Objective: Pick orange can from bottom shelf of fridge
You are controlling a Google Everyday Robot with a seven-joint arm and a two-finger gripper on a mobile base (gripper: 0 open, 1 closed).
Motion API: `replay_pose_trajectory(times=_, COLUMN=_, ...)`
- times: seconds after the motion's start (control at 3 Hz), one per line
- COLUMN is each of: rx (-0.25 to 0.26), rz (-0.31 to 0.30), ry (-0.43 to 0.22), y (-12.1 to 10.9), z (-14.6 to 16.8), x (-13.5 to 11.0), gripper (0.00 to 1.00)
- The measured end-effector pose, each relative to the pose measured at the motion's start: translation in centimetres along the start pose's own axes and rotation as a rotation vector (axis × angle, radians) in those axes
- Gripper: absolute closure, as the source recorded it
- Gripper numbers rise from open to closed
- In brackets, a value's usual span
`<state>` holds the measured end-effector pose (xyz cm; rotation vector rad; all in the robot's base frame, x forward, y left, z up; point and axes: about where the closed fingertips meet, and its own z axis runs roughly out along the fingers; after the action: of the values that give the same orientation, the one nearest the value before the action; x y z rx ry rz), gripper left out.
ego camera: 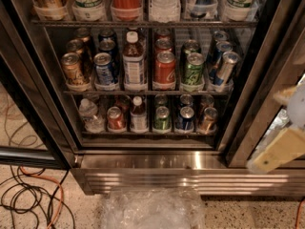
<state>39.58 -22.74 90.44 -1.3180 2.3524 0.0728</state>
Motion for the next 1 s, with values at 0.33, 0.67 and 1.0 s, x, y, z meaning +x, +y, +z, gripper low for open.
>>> replay_pose_trajectory(times=0.33, rx=-0.037, rz=0.152, ry=-0.098, y=1.0, z=5.6, x=2.0, gripper=0.00)
replay_pose_trajectory(times=0.67, rx=0.023, rz=0.168, ry=-0.141, y=-0.5, z=5.9, x=1.3, gripper=0.00)
replay_pose_trajectory(times=1.0, rx=0.024, rz=0.168, ry=-0.141, y=-0.5, z=5.9, x=1.3, gripper=0.00)
